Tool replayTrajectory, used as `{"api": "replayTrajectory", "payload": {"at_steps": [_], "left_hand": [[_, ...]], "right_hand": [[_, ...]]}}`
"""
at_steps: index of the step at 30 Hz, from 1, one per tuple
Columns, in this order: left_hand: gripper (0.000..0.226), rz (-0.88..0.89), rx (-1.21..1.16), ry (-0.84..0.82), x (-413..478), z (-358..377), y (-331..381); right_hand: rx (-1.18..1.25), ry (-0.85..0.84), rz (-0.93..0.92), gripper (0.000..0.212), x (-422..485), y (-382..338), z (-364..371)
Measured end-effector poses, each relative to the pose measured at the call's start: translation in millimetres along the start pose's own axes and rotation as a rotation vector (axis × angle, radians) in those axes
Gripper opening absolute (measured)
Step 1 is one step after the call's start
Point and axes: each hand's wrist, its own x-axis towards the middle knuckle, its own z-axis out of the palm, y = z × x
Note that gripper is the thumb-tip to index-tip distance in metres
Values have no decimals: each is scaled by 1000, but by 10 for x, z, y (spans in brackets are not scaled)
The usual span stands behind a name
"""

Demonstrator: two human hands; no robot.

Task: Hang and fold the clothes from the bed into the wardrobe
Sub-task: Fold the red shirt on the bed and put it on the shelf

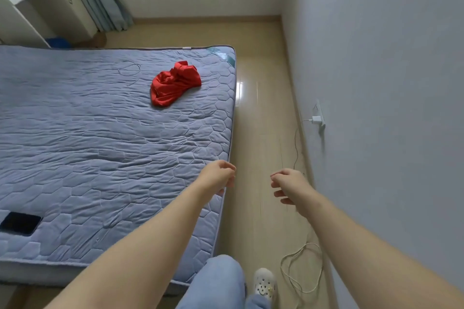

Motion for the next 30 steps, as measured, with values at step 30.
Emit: {"api": "replayTrajectory", "payload": {"at_steps": [30], "left_hand": [[24, -240, -285, 346, 4295, -2505, 1445]], "right_hand": [[-354, -249, -65, 11, 4341, -3927, 1068]]}}
